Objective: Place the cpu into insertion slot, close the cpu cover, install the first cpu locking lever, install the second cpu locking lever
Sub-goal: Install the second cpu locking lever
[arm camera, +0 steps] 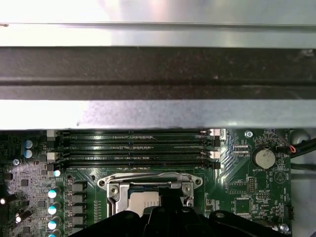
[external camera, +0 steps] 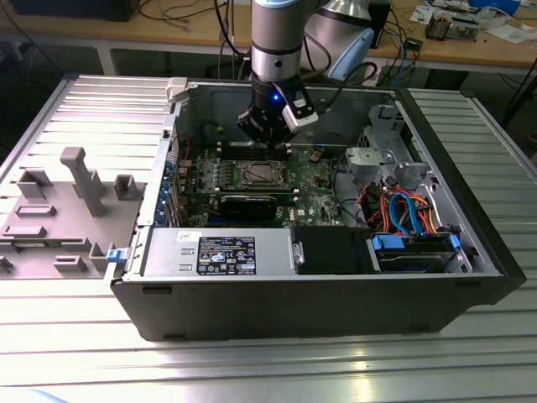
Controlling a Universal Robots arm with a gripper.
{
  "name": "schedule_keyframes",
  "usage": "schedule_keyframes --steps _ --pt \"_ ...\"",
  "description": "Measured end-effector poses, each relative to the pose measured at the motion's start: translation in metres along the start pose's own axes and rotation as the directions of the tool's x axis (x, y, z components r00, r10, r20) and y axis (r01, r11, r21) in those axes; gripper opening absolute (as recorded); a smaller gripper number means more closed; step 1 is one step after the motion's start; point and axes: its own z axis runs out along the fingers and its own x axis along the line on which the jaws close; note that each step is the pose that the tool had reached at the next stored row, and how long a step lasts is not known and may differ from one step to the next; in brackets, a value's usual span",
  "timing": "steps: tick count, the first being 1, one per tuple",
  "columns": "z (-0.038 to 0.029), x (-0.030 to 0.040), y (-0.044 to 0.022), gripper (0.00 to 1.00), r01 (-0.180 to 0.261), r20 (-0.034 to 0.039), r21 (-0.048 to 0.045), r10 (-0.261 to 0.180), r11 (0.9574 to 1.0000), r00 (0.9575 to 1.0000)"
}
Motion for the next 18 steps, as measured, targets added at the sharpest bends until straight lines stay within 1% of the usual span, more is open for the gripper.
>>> schedule_keyframes --steps 5,8,11,13,18 --pt "0.0002 0.0000 -0.0005 0.11 0.000 -0.0001 0.0001 0.000 1.0000 1.0000" --pt "-0.0016 -0.0001 -0.0005 0.11 0.000 0.0000 0.0001 0.000 1.0000 1.0000" --pt "-0.0018 -0.0001 -0.0004 0.11 0.000 0.0000 -0.0001 0.000 1.0000 1.0000" --pt "-0.0101 -0.0004 -0.0002 0.11 0.000 0.0000 0.0000 0.000 1.0000 1.0000" --pt "-0.0105 -0.0004 -0.0002 0.11 0.000 -0.0001 0.0001 0.000 1.0000 1.0000"
